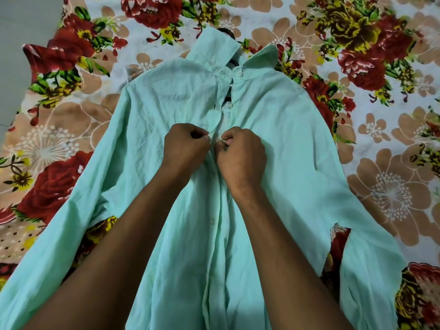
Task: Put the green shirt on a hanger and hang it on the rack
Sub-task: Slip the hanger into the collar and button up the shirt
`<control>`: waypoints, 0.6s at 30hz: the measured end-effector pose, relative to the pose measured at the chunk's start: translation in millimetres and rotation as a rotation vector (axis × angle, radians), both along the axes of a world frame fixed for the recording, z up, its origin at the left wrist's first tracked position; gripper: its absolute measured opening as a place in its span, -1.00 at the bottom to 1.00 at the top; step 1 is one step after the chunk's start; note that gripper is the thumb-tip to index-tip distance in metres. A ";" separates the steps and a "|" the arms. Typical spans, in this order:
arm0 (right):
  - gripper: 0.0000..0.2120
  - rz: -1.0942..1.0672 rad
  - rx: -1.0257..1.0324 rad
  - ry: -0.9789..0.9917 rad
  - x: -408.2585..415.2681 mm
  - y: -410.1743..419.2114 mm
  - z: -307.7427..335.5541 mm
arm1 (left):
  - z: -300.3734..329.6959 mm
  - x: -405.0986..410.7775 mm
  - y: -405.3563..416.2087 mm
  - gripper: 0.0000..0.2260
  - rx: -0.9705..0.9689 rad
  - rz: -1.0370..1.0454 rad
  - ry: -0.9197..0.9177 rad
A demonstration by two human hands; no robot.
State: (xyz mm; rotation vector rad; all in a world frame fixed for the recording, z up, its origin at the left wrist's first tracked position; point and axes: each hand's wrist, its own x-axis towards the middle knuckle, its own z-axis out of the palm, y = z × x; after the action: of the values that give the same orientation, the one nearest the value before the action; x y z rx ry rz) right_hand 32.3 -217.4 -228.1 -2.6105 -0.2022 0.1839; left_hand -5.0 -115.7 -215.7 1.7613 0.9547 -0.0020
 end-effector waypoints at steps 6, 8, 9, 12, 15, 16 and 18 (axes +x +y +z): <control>-0.85 0.037 -0.096 -0.064 0.5 2.2 8.1 | 2.7 5.6 6.9 -0.86 -0.097 0.044 0.056; -0.85 0.075 -0.129 -0.071 0.3 -0.8 8.7 | 2.8 5.8 8.3 -0.85 -0.116 0.051 0.057; -0.84 0.102 -0.156 -0.078 0.1 -2.1 9.2 | 2.5 5.7 9.1 -0.85 -0.128 0.058 0.052; -0.82 0.165 -0.221 -0.107 -0.3 -3.3 8.4 | 1.7 4.7 10.4 -0.84 -0.193 0.087 0.035; -0.88 0.094 -0.090 -0.139 -1.3 -3.0 3.1 | 1.9 3.2 10.9 -0.87 -0.240 0.113 0.017; -0.90 0.036 0.017 -0.138 -1.7 -3.1 1.8 | 2.0 3.0 10.9 -0.87 -0.254 0.115 0.008; -0.90 -0.054 0.239 -0.083 -1.9 -3.1 0.6 | 2.5 1.8 10.3 -0.87 -0.280 0.112 -0.002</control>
State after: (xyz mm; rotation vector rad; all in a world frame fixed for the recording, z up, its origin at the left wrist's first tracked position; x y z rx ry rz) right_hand 30.5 -220.5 -227.5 -2.3845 -0.1712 0.0295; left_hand -3.2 -105.4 -213.1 1.4494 0.9990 -0.0593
